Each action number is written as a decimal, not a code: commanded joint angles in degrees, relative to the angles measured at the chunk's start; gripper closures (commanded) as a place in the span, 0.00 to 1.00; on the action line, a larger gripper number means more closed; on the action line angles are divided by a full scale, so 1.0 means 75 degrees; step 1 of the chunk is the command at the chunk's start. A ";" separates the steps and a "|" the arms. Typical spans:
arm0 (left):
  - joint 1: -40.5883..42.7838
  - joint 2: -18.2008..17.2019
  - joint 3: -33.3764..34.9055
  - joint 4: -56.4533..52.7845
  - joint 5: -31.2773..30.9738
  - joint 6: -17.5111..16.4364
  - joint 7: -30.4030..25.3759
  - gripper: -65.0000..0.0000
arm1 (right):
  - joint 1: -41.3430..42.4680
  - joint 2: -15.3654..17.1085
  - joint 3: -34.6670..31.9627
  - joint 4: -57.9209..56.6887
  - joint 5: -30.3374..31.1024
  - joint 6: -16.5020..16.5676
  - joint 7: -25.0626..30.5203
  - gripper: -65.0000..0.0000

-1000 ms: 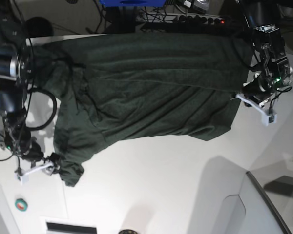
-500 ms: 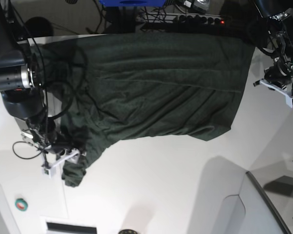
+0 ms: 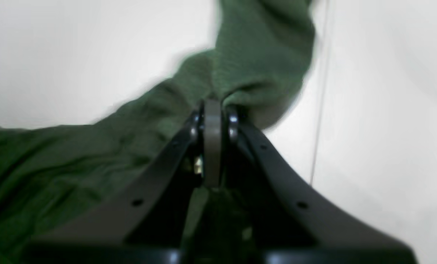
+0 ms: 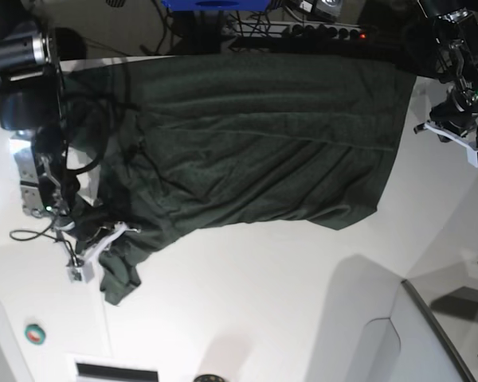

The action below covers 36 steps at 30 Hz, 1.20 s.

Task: Layout the t-shirt on the table in an organized manner, then fold the t-shirt properly
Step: 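Drag the shirt corner with the right gripper away from the left gripper, then release the corner and reposition the right gripper over the shirt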

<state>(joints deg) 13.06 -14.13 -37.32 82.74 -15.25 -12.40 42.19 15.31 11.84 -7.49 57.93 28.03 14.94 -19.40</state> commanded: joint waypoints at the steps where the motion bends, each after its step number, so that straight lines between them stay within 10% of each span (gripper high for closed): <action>1: -0.0047 -0.0150 -0.0047 0.0121 -0.0024 0.0007 -0.0134 1.00 | 0.0063 0.0069 0.0031 0.0592 0.0125 0.0077 -0.0022 1.00; 19: -0.0094 -0.0150 -0.0047 -0.0137 -0.0024 0.0007 -0.0146 1.00 | -0.2481 -0.0400 -0.0567 0.4847 0.0160 0.0077 -0.3421 0.97; 23: -0.0212 -0.0150 -0.0047 -0.0348 -0.0024 0.0007 -0.0146 1.00 | -0.2516 -0.0482 -0.0684 0.4918 0.0160 0.0077 -0.3937 0.63; 27: -0.0188 -0.0150 -0.0047 -0.0359 -0.0024 0.0007 -0.0146 1.00 | -0.2165 -0.0482 -0.0227 0.5023 0.0160 0.0077 -0.3972 0.36; 36: -0.0047 -0.0126 -0.0047 -0.0324 -0.0060 0.0007 -0.0158 1.00 | 0.1000 -0.0494 0.0617 -0.0029 0.0125 0.0077 -0.2460 0.38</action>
<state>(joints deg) 12.53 -14.13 -37.26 79.33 -15.46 -12.38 41.76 21.41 8.08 -2.85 56.14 28.27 15.16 -38.68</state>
